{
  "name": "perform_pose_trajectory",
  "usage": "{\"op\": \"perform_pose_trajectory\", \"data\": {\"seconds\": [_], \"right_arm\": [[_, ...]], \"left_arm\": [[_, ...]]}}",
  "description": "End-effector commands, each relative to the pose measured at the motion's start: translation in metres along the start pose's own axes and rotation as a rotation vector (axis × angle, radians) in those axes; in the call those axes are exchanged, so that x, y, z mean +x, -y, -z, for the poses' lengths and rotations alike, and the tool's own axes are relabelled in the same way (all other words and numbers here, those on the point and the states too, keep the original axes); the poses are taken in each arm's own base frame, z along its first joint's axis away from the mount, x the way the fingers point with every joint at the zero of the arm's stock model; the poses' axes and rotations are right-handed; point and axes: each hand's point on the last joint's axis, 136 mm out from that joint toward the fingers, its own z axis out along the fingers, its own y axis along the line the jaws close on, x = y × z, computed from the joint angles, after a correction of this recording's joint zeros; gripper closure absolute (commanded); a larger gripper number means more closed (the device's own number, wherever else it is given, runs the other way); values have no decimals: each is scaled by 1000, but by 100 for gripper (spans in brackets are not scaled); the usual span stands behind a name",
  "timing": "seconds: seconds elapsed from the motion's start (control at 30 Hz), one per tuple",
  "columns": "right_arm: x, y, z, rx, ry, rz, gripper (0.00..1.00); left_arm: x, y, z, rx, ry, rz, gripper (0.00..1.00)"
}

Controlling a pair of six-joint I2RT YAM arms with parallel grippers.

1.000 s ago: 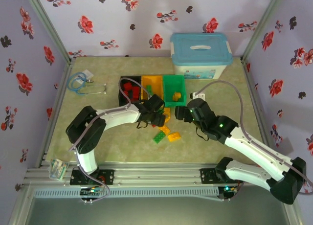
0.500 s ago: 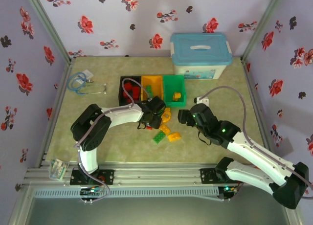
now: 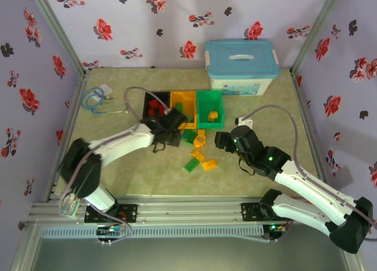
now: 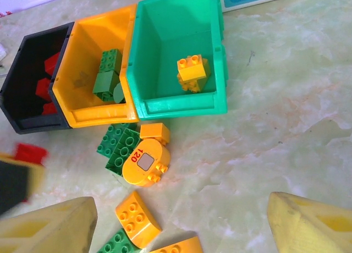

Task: Sort the legos into containers by color
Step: Pick up the lego from the center of the table, then place the lego in the container.

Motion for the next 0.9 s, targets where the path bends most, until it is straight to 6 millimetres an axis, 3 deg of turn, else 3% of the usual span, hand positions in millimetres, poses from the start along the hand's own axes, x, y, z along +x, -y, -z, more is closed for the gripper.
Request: {"op": "perform_pose_trajectory", "data": {"seconds": [0.0, 0.2, 0.4, 0.5, 0.53, 0.57, 0.6, 0.77, 0.87], "right_arm": [[8, -6, -10, -33, -24, -38, 19], [26, -20, -26, -53, -98, -22, 20], [43, -21, -30, -38, -147, 2, 19], [48, -20, -29, -32, -158, 7, 19], [49, -19, -28, -32, -159, 8, 19], [50, -19, -28, -29, -159, 10, 19], [50, -18, -27, -27, -160, 11, 19], [57, -12, -29, 0, -176, 26, 19], [63, -11, -33, 3, -192, 24, 19]], "left_arm": [[-31, -48, 18, -33, 91, 138, 84], [-74, -92, -9, -48, 78, 236, 84], [-105, -110, -42, -72, 48, 260, 83], [-114, -119, -52, -90, 35, 278, 73], [-118, -120, -51, -91, 36, 280, 60], [-122, -119, -47, -83, 33, 282, 35], [-125, -113, -39, -58, 28, 279, 25], [-148, -88, 37, 20, 182, 227, 16], [-145, -85, 74, 49, 259, 227, 17]]}}
